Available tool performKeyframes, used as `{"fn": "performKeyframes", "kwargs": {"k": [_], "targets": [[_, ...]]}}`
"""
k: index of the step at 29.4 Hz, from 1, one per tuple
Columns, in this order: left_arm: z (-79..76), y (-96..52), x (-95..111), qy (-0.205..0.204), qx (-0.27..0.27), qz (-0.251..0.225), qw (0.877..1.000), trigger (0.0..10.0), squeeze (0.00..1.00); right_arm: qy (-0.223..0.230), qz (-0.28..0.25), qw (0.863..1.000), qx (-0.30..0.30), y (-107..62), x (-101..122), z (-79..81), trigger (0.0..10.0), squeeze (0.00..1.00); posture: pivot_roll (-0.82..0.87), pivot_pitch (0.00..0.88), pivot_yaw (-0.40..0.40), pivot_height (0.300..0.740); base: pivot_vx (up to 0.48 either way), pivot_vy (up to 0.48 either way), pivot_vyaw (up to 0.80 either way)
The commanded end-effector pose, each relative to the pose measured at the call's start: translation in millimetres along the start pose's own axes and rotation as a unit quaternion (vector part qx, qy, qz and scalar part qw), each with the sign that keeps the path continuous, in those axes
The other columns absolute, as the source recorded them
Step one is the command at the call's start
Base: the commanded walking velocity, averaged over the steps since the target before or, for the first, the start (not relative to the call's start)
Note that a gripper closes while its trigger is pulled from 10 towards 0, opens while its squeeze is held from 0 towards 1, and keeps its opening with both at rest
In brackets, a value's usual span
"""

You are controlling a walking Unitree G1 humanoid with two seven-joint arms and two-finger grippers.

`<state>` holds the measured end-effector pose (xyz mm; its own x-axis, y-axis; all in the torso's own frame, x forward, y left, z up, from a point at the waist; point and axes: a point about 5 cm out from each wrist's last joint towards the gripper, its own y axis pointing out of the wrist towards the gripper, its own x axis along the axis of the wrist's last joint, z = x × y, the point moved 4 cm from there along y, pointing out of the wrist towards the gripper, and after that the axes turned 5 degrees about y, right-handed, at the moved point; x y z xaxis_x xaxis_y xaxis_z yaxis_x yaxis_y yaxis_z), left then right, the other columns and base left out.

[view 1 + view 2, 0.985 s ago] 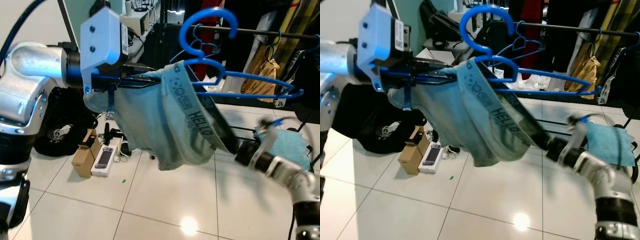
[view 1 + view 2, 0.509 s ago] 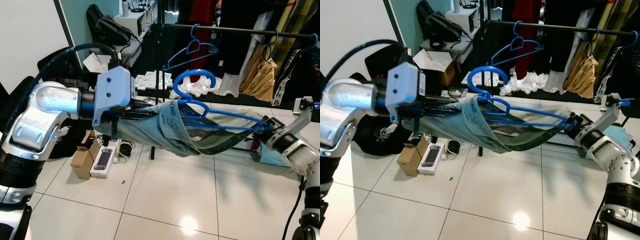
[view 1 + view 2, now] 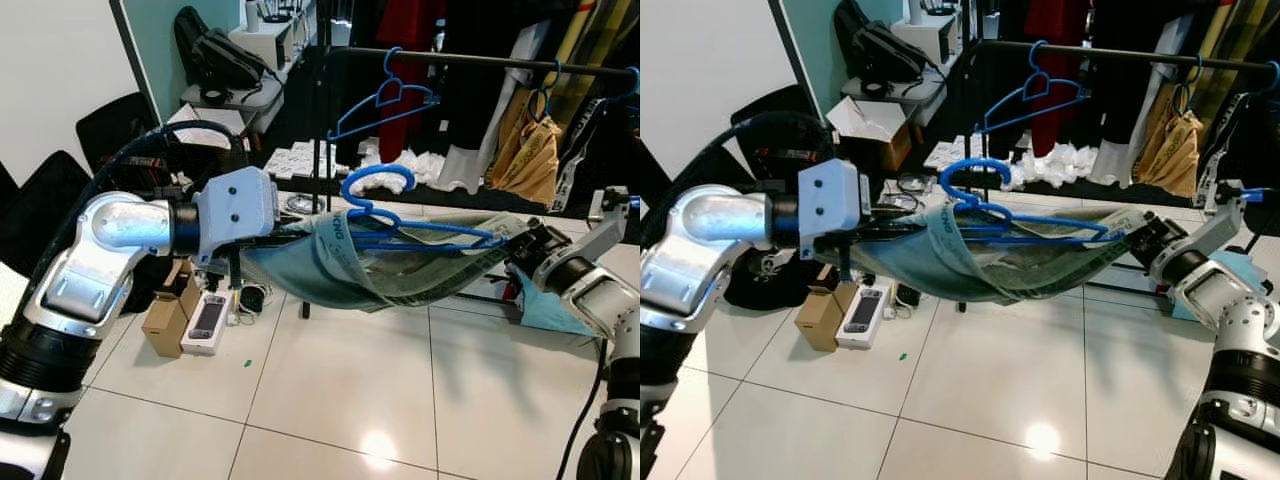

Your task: Hang hanger

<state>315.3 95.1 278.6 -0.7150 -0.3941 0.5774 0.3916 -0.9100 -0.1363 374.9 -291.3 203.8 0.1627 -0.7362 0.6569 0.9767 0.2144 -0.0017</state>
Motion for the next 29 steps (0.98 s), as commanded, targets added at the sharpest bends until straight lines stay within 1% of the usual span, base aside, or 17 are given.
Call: {"fn": "performKeyframes", "kwargs": {"k": [1,4,5,7,8,9,11,14,15,16,17,18,20,21,23,26,29], "targets": [[-4.5,1.7,-2,0.000,-0.001,0.001,1.000,10.0,0.00,0.005,-0.016,1.000,-0.012,-2.1,8,-4.0,0.0,0.00,-0.02,0.055,0.020,0.740,0.000,0.000,0.00],[-6.0,2.2,-1,0.001,-0.002,0.000,1.000,10.0,0.00,0.008,-0.021,1.000,-0.016,-2.2,11,-5.0,0.0,0.00,-0.02,0.056,0.019,0.740,0.000,0.000,0.00],[-9.4,4.3,0,0.003,-0.005,-0.002,1.000,10.0,0.00,0.009,-0.023,1.000,-0.018,-1.7,13,-5.1,0.0,0.00,-0.02,0.056,0.020,0.740,0.000,0.000,0.00],[-9.4,4.3,0,0.003,-0.005,-0.002,1.000,10.0,0.00,0.009,-0.023,1.000,-0.018,-1.7,13,-5.1,0.0,0.00,-0.02,0.056,0.020,0.740,0.000,0.000,0.00],[-13.4,6.7,-1,0.005,-0.009,-0.001,1.000,10.0,0.00,0.008,-0.023,1.000,-0.017,-0.8,12,-4.3,0.0,0.00,-0.02,0.056,0.020,0.740,0.000,0.000,0.00],[-13.4,6.7,-1,0.005,-0.009,-0.001,1.000,10.0,0.00,0.008,-0.023,1.000,-0.017,-0.8,12,-4.3,0.0,0.00,-0.02,0.056,0.020,0.740,0.000,0.000,0.00],[-21.8,13.2,-4,0.015,-0.015,0.009,1.000,10.0,0.00,0.008,-0.018,1.000,-0.009,2.2,10,1.1,0.0,0.00,-0.02,0.056,0.019,0.740,0.000,0.000,0.00],[-24.4,15.4,-6,0.017,-0.016,0.013,1.000,10.0,0.00,0.009,-0.016,1.000,-0.003,3.3,9,4.1,0.0,0.00,-0.02,0.057,0.019,0.740,0.000,0.000,0.00],[-25.1,17.8,-10,0.020,-0.009,0.025,0.999,10.0,0.00,0.006,-0.015,1.000,0.002,4.4,10,7.6,0.0,0.00,-0.02,0.057,0.019,0.740,0.000,0.000,0.00],[-25.1,17.8,-10,0.020,-0.009,0.025,0.999,10.0,0.00,0.006,-0.015,1.000,0.002,4.4,10,7.6,0.0,0.00,-0.02,0.057,0.019,0.740,0.000,0.000,0.00],[-21.9,19.7,-15,0.019,0.011,0.040,0.999,10.0,0.00,0.000,-0.012,1.000,0.006,5.5,10,11.0,0.0,0.00,-0.02,0.057,0.019,0.740,0.000,0.000,0.00],[-21.9,19.7,-15,0.019,0.011,0.040,0.999,10.0,0.00,0.000,-0.012,1.000,0.006,5.5,10,11.0,0.0,0.00,-0.02,0.057,0.019,0.740,0.000,0.000,0.00],[-13.3,22.6,-23,0.017,0.053,0.070,0.996,10.0,0.00,-0.006,-0.007,1.000,0.014,7.6,9,16.7,0.0,0.00,-0.02,0.056,0.018,0.740,0.000,0.000,0.00],[-13.3,22.6,-23,0.017,0.053,0.070,0.996,10.0,0.00,-0.006,-0.007,1.000,0.014,7.6,9,16.7,0.0,0.00,-0.02,0.056,0.018,0.740,0.000,0.000,0.00],[-7.6,24.4,-30,0.014,0.083,0.092,0.992,10.0,0.00,-0.007,-0.005,1.000,0.017,9.2,8,18.9,0.0,0.00,-0.02,0.055,0.018,0.740,0.000,0.000,0.00],[-3.8,25.0,-39,0.016,0.114,0.123,0.986,10.0,0.00,-0.009,-0.006,1.000,0.014,10.5,9,18.0,0.0,0.00,-0.02,0.053,0.018,0.740,0.000,0.000,0.00],[-1.0,23.8,-43,0.016,0.132,0.135,0.982,10.0,0.00,-0.010,-0.007,1.000,0.012,10.7,9,17.4,0.0,0.00,-0.02,0.053,0.018,0.740,0.000,0.000,0.00]]}}
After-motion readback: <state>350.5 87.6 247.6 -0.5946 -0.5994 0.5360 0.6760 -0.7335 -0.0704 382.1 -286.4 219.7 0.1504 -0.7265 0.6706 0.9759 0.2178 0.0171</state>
